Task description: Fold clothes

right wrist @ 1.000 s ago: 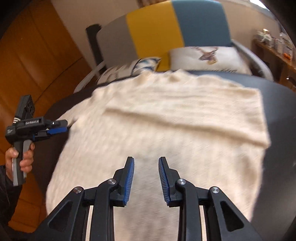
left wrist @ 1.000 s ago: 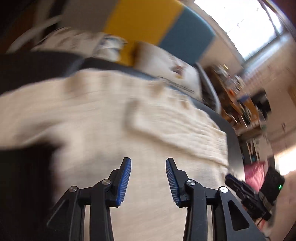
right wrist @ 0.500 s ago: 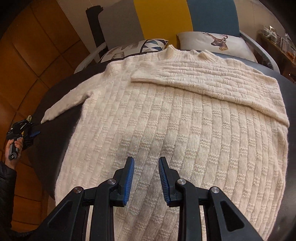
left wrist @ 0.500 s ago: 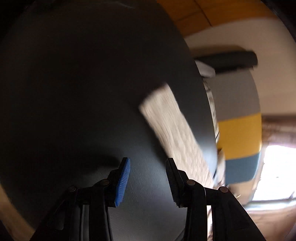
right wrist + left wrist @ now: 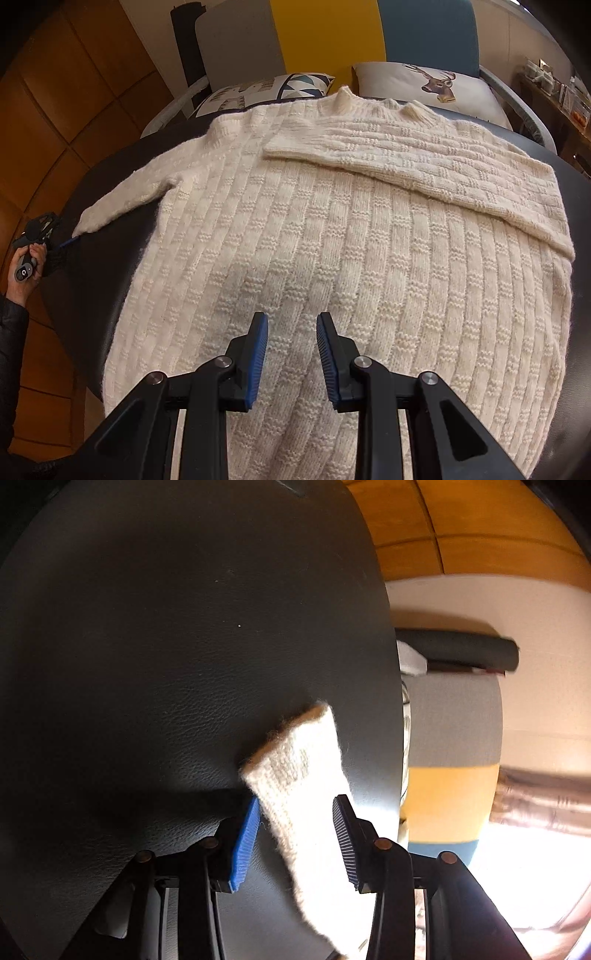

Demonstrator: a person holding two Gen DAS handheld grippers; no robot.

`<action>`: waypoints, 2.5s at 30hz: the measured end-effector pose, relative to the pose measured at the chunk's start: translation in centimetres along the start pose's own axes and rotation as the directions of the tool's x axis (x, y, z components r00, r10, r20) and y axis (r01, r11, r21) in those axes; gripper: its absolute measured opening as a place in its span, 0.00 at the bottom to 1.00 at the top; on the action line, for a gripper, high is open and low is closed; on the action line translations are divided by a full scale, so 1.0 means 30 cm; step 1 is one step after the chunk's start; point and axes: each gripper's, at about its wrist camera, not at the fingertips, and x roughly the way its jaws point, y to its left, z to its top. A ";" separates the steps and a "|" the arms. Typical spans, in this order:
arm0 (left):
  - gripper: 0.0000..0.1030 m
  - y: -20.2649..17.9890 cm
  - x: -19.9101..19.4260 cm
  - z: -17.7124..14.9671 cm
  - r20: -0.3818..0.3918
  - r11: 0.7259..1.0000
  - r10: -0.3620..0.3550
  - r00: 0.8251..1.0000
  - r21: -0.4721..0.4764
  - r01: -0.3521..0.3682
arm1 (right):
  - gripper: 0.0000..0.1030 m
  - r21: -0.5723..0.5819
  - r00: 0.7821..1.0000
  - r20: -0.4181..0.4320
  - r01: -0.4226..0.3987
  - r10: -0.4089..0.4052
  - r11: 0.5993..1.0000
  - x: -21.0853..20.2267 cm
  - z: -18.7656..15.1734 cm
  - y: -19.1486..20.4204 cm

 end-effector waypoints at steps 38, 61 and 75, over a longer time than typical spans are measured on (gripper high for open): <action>0.05 -0.856 0.475 -1.200 -0.397 0.844 -0.011 0.918 0.488 0.222 | 0.27 0.200 0.996 0.082 -0.056 0.041 0.978 -0.082 -0.110 -0.333; 0.44 -0.710 0.603 -1.689 -0.569 0.654 0.259 0.780 0.698 0.293 | 0.27 0.430 0.900 0.276 -0.430 0.337 0.794 -0.022 0.103 -0.508; 0.46 -0.474 0.311 -1.158 -0.547 0.849 0.016 0.837 0.449 0.277 | 0.28 0.669 0.803 0.445 -0.592 0.396 0.449 0.244 0.269 -0.570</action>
